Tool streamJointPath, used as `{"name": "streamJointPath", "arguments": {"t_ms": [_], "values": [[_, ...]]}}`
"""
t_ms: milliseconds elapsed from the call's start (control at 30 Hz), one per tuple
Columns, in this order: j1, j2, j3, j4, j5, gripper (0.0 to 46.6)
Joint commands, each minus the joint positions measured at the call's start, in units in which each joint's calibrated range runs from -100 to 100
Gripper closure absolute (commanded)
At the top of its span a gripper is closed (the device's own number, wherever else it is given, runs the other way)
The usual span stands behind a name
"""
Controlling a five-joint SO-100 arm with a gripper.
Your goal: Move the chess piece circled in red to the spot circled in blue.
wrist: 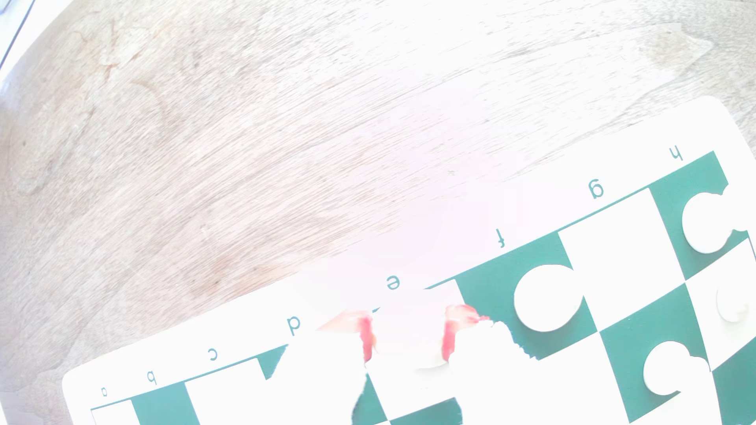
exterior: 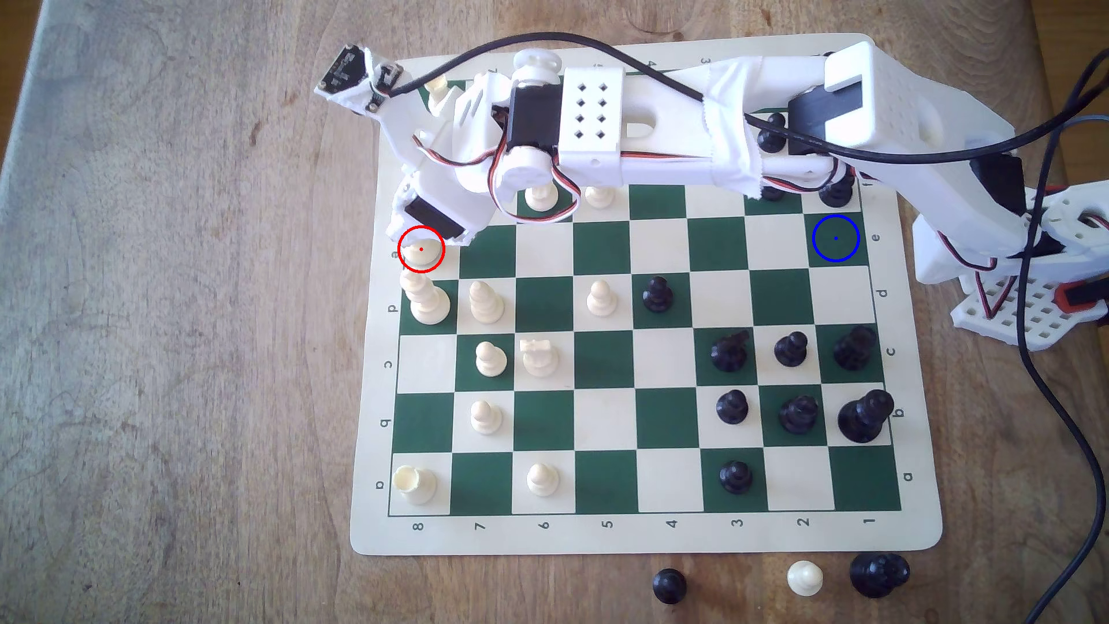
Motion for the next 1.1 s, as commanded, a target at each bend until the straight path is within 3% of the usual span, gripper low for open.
{"name": "streamJointPath", "arguments": {"t_ms": [0,133,300,333,467,1067], "values": [[0.78,-12.69,-2.34,1.4,0.1,46.4],[0.86,-19.48,0.29,4.6,0.05,46.4],[0.23,-35.7,18.51,4.43,0.24,46.4],[-0.16,-42.57,27.21,3.45,0.29,46.4],[-1.64,-58.36,44.17,3.37,0.44,46.4],[-3.99,-102.34,78.98,21.96,2.49,46.4]]}}
